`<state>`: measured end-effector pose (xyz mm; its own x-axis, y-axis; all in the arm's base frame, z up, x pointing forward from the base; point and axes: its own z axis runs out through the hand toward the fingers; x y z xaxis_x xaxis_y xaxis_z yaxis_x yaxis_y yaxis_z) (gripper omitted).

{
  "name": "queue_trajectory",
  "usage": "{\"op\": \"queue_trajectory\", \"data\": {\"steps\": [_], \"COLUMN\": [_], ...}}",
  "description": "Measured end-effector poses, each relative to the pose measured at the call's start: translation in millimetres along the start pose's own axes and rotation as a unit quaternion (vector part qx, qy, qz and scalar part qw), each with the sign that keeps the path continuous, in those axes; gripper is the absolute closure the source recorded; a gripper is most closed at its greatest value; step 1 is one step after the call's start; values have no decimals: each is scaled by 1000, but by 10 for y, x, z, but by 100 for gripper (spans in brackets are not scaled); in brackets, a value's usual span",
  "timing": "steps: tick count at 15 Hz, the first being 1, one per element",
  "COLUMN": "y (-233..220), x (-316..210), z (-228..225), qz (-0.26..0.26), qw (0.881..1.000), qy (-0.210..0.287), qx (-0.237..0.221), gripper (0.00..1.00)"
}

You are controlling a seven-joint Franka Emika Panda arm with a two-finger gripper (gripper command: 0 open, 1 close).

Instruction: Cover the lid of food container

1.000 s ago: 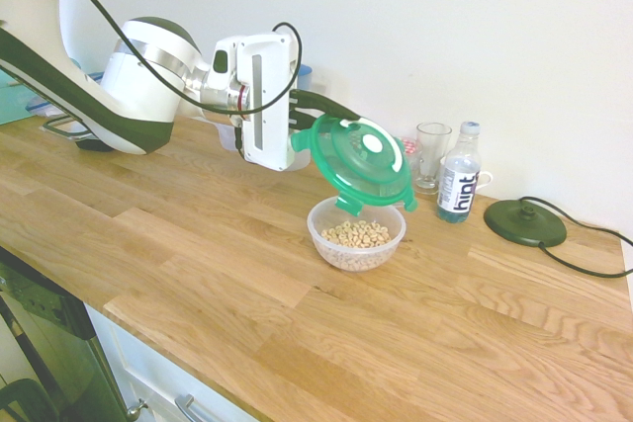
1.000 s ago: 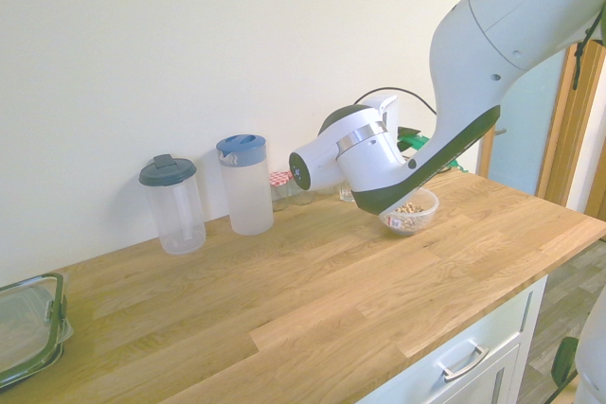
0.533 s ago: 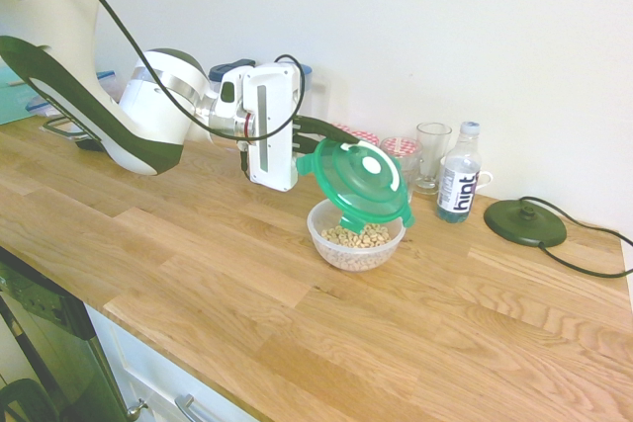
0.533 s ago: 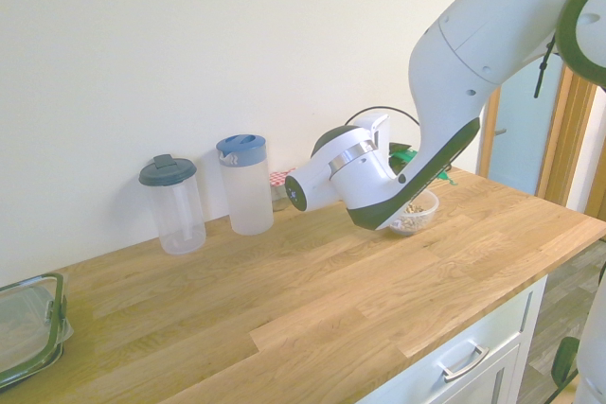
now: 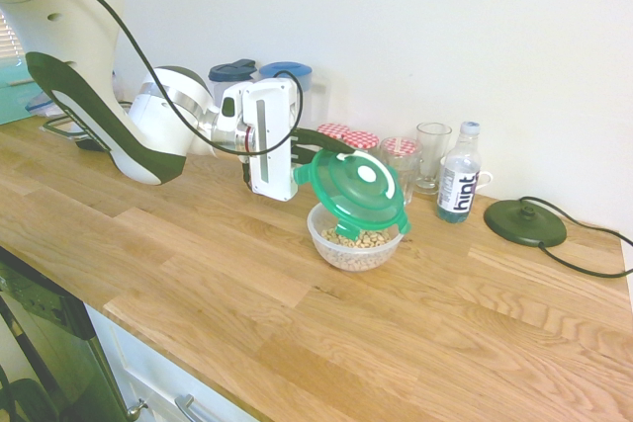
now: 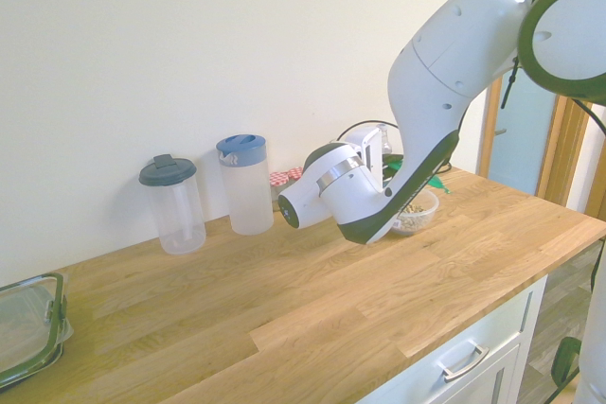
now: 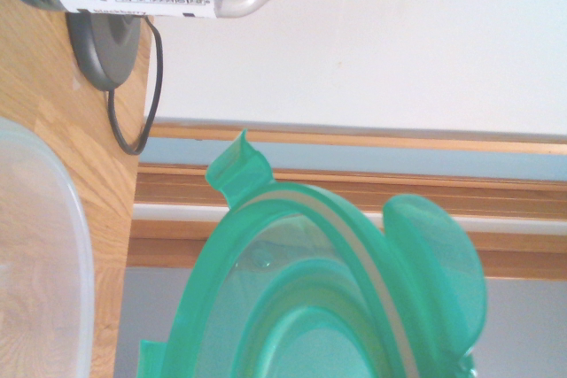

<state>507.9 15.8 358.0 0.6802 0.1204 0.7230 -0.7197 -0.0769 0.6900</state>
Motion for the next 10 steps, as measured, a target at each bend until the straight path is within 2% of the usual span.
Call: {"op": "queue_trajectory", "data": {"steps": [10], "y": [-183], "x": [-200], "z": [30], "qz": [-8], "qw": [1000], "qy": [-4], "qx": [-14], "gripper": [100]}}
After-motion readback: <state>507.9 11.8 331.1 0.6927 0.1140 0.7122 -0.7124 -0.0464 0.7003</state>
